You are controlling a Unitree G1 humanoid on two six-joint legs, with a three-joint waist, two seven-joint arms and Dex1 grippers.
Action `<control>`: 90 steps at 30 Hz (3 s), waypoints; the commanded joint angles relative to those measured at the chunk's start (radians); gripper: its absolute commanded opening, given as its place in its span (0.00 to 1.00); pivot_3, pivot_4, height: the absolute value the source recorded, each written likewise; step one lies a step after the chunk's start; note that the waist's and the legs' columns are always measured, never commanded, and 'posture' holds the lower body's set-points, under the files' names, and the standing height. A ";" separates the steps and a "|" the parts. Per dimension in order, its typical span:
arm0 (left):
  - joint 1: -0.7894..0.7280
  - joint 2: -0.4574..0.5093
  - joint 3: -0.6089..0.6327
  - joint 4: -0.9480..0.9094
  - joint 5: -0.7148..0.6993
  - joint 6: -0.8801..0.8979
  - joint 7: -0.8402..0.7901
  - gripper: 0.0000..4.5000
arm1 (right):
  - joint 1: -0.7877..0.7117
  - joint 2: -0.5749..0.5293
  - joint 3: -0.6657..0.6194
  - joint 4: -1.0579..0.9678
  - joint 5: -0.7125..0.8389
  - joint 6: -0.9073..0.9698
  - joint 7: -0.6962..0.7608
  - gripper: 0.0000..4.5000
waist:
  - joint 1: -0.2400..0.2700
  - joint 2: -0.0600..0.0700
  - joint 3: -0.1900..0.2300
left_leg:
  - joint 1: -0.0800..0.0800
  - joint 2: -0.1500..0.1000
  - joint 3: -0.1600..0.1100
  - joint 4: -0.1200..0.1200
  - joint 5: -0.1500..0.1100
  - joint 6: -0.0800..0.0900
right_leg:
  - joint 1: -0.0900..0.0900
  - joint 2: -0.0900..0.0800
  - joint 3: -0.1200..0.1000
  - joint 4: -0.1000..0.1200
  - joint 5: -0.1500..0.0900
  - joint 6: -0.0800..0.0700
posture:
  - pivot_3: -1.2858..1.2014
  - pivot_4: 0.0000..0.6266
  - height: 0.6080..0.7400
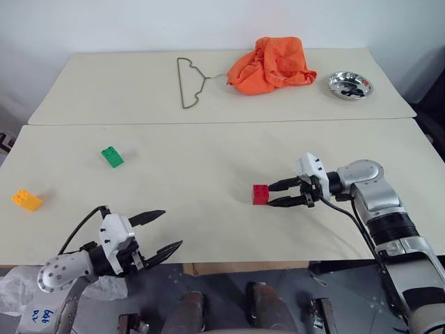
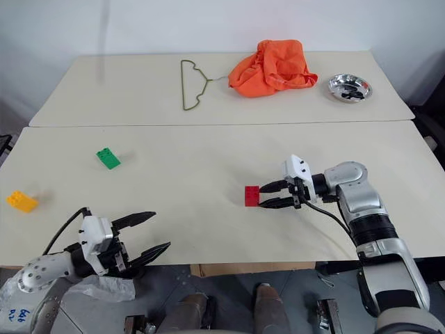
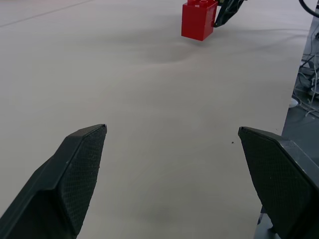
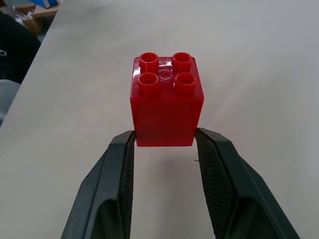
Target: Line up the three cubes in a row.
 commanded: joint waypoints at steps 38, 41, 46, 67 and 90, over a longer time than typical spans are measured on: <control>0.003 -0.074 0.062 -0.051 -0.025 -0.001 0.126 1.00 | -0.030 0.001 -0.068 0.206 -0.027 -0.192 0.046 0.99 | -0.004 0.000 0.000 | 0.000 0.000 0.000 0.000 0.000 0.000 | 0.000 0.000 -0.001 0.000 0.000 0.000 | 0.52 0.24 1.00; 0.047 -0.102 0.116 -0.047 -0.028 -0.022 0.153 1.00 | -0.007 -0.014 -0.120 0.169 0.047 -0.223 0.066 0.99 | -0.004 0.000 0.000 | 0.000 0.000 0.000 0.000 0.000 0.000 | 0.000 0.000 -0.001 -0.001 0.000 0.000 | 0.52 0.24 1.00; 0.130 -0.231 0.289 0.008 -0.032 -0.119 0.281 1.00 | 0.058 -0.021 -0.209 0.076 0.214 -0.113 0.085 0.99 | -0.005 0.000 0.000 | 0.000 0.000 0.000 0.000 0.000 0.000 | 0.001 0.000 -0.001 -0.001 0.000 0.000 | 0.52 0.24 1.00; 0.090 -0.448 0.526 0.130 -0.102 -0.176 0.710 1.00 | 0.269 0.132 -0.276 -0.297 0.317 -0.130 -0.047 0.99 | 0.043 -0.004 -0.001 | 0.000 0.000 -0.005 0.008 -0.006 0.002 | 0.007 -0.001 -0.001 -0.003 0.000 0.000 | 0.52 0.24 1.00; -0.835 -0.394 0.102 0.589 0.267 0.256 1.165 1.00 | 0.320 0.109 -0.311 -0.372 0.299 -0.110 -0.181 0.99 | 0.043 -0.004 -0.001 | -0.002 -0.001 -0.004 0.015 -0.007 0.001 | 0.004 0.002 -0.004 0.003 0.001 0.001 | 0.52 0.24 1.00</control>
